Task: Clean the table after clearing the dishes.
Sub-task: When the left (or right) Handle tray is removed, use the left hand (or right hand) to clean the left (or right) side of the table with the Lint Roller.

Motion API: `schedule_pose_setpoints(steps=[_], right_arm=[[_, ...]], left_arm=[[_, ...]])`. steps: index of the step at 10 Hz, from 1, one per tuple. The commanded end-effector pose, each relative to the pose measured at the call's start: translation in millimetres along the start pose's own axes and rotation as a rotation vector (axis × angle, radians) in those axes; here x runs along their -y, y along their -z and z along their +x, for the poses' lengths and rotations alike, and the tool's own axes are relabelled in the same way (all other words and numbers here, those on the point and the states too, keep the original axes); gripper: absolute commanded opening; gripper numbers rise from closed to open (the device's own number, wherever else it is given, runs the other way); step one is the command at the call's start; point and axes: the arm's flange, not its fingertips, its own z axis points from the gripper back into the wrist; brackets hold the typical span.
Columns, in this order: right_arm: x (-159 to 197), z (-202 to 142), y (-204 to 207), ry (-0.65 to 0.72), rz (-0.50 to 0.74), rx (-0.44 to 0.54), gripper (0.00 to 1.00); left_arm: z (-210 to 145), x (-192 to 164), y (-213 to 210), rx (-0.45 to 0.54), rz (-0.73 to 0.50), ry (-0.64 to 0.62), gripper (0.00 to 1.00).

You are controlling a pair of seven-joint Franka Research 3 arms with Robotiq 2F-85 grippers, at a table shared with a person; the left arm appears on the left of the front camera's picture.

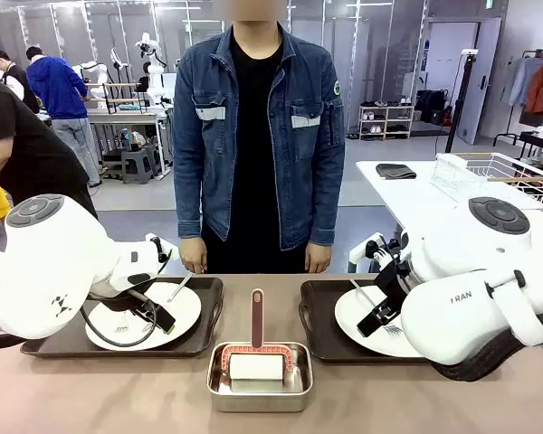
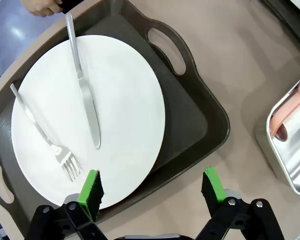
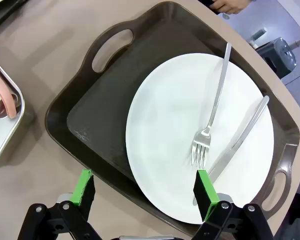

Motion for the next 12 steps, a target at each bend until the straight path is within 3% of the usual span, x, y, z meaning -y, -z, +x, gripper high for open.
schedule_pose_setpoints(steps=[1, 11, 12], right_arm=[[0, 0, 0, 0.000, 0.000, 0.000, 1.00], [1, 0, 0, 0.000, -0.001, 0.000, 1.00], [14, 13, -4, 0.013, 0.046, 0.036, 1.00]], left_arm=[[0, 0, 0, 0.000, 0.000, 0.000, 1.00], [0, 0, 0, 0.000, 0.000, 0.000, 1.00], [0, 0, 0, 0.000, 0.000, 0.001, 1.00]])
